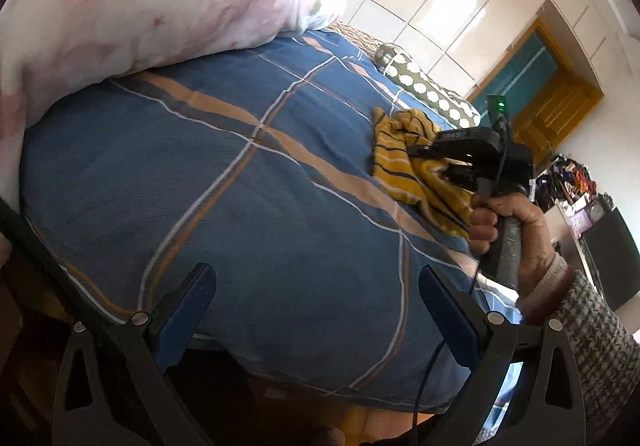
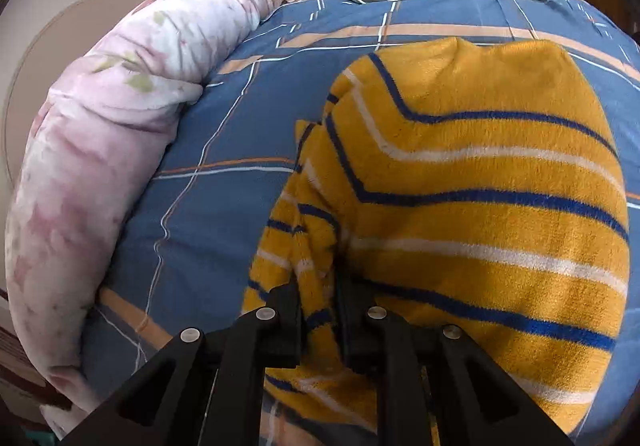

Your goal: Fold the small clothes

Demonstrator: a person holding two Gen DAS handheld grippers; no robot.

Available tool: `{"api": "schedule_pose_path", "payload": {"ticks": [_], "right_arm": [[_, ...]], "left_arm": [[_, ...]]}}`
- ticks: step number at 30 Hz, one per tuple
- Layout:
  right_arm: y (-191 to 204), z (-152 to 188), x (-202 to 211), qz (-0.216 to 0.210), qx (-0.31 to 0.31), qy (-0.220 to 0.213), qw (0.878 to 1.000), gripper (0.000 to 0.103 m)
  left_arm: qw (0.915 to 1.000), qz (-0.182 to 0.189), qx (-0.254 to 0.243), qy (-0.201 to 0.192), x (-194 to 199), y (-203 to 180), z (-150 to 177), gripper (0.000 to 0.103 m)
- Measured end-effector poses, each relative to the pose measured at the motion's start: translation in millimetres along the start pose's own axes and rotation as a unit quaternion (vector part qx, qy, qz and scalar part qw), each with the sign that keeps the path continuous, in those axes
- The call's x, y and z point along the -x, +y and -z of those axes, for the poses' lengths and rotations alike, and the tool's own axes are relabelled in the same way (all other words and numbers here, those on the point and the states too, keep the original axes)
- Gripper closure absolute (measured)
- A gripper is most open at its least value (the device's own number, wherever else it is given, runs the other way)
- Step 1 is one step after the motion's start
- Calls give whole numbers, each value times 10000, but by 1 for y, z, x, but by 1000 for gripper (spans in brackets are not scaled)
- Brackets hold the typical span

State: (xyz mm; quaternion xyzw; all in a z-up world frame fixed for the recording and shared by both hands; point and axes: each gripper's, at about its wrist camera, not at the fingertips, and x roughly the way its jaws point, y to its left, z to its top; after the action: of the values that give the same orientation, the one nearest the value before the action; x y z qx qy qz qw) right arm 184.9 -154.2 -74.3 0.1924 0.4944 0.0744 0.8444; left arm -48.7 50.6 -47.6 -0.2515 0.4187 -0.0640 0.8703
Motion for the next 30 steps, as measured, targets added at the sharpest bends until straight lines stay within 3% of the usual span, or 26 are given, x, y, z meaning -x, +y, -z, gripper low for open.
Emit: {"api": "schedule_pose_path", "payload": {"ticks": [5, 9, 11, 12, 14, 15, 17, 18, 20, 22, 24, 27, 30], "right_arm": [[16, -9, 10, 225, 276, 10, 9994, 88], [40, 2, 7, 529, 813, 46, 9953, 87], [50, 8, 3, 692, 1160, 24, 9908, 81], [57, 12, 1, 626, 1342, 37, 9890, 71], [67, 18, 4, 202, 1583, 94, 9871, 57], [71, 20, 6, -393, 1614, 235, 9858, 54], [72, 18, 4, -1295, 1447, 646, 9788, 55], [69, 16, 8, -1507, 1358, 753, 9763, 55], [55, 10, 27, -1496, 1214, 419, 9804, 55], [18, 1, 56, -1646, 777, 64, 9833, 55], [-17, -4, 82, -1514, 542, -295, 9865, 53], [-74, -4, 112, -1008, 212, -693, 9923, 46], [-121, 7, 116, -743, -159, -745, 9943, 46]], "left_arm": [[10000, 29, 73, 10, -3, 3, 2, 2], [10000, -40, -20, 48, -3, -4, 5, 2], [9999, -79, -59, 75, -4, -9, 6, 2], [9999, -95, -72, 94, -5, -11, 6, 2], [9998, -136, -92, 146, -8, -15, 7, 2], [9997, -155, -101, 167, -9, -18, 8, 2], [9995, -194, -135, 225, -12, -23, 7, 2], [9994, -203, -156, 250, -14, -25, 6, 2], [9991, -181, -283, 262, -18, -33, -1, 2], [9983, -221, -496, 223, -20, -43, -9, 2], [9970, -209, -726, 190, -27, -57, -23, 2], [9937, 150, -1080, 254, -55, -85, -51, 2], [9873, 589, -1423, 401, -104, -107, -82, 2]]}}
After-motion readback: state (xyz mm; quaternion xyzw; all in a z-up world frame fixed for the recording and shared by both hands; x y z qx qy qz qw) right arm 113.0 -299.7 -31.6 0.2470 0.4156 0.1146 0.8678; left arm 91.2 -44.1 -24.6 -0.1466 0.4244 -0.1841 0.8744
